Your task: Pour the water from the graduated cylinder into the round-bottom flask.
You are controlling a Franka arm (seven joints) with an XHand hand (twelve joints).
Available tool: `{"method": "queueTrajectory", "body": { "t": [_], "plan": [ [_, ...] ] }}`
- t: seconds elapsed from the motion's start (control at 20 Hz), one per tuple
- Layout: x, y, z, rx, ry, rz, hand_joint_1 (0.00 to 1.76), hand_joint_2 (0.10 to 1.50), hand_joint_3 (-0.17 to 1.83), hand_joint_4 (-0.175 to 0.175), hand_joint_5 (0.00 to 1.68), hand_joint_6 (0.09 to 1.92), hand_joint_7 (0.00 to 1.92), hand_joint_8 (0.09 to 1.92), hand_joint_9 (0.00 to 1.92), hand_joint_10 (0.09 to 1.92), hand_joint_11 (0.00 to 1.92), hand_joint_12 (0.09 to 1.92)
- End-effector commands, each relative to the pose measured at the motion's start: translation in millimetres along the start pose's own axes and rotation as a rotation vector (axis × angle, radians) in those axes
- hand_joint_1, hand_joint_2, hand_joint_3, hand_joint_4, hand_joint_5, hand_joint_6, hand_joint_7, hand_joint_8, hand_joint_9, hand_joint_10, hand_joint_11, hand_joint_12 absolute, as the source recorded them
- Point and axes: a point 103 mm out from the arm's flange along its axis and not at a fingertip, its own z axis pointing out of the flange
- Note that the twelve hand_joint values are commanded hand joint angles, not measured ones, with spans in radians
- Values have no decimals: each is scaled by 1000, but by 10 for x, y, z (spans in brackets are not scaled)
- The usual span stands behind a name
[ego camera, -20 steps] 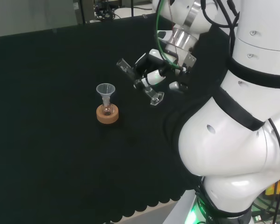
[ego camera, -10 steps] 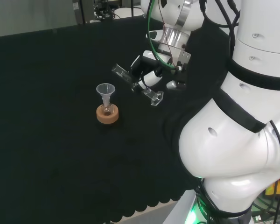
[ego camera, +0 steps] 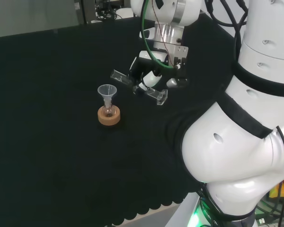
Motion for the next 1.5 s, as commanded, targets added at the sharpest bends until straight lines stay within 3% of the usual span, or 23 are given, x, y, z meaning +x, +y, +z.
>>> {"method": "queueTrajectory", "body": {
  "t": [0.05, 0.5, 1.5],
  "plan": [
    [69, 13, -42, 51, -60, 25, 1210, 1080, -175, -175, 1261, 570, 1729, 235, 1878, 87, 1349, 612],
    [37, 3, -121, 125, -107, 83, 1210, 1080, -175, -175, 1261, 570, 1733, 239, 1881, 87, 1353, 610],
    [76, 60, -122, 293, -151, 139, 1210, 1080, -175, -175, 1262, 568, 1737, 251, 1889, 87, 1366, 602]
  ]
}}
